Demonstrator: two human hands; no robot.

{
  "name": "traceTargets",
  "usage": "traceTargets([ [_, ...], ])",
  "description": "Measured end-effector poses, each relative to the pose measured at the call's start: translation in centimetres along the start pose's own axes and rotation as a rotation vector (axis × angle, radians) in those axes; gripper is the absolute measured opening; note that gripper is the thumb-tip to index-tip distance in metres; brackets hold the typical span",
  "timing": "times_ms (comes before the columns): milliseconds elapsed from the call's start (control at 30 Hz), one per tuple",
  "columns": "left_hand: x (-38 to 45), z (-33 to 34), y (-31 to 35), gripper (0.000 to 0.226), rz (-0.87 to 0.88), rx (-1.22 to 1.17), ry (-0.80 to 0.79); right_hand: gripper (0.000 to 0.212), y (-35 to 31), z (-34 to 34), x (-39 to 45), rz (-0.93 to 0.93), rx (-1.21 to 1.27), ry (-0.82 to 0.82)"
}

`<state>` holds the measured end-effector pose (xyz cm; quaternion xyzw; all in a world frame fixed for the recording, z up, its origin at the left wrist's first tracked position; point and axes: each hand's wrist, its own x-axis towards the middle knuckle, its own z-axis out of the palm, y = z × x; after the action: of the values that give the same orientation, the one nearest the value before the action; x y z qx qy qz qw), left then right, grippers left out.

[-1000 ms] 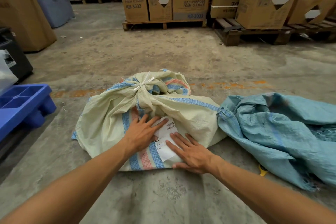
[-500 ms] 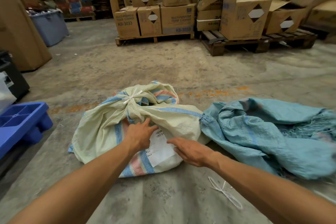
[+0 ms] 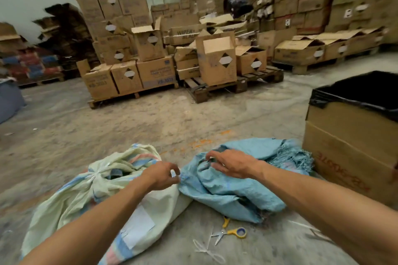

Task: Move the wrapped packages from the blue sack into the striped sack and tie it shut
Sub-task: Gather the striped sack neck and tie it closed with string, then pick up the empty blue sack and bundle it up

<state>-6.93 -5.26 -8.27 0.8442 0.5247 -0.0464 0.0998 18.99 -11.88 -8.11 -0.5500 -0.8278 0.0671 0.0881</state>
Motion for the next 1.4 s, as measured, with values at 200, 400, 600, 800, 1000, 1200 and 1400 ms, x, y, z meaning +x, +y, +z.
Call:
traceTargets([
  [200,4.2,0.4,8.1,0.046,-0.011,-0.159,-0.025,0.041,7.9,-1.6,-4.0,0.173,0.030,-0.116],
  [400,9.5,4.4,13.3,0.074,-0.239,-0.593,-0.097,0.035,17.2,2.7,-5.5,0.467,0.208,-0.028],
  [600,15.1,9.1,14.1,0.094,-0.443,-0.788,-0.115,0.053,22.8,8.5,-4.9,0.727,0.283,-0.014],
  [800,18.7,12.3,13.8,0.090,-0.570,-0.660,0.050,0.054,24.2,12.4,-4.3,0.922,0.219,0.010],
  [1000,24.7,18.3,7.3,0.115,-0.710,-0.774,0.075,0.110,24.9,12.7,-3.3,1.246,0.475,0.244],
  [1200,21.6,15.2,10.1,0.029,-0.579,-0.797,-0.027,0.101,26.2,12.8,-3.2,1.477,0.636,0.384],
  [1400,19.4,11.9,12.9,0.056,-0.565,-1.158,0.089,0.023,26.6,12.3,-4.2,1.411,0.347,0.310],
])
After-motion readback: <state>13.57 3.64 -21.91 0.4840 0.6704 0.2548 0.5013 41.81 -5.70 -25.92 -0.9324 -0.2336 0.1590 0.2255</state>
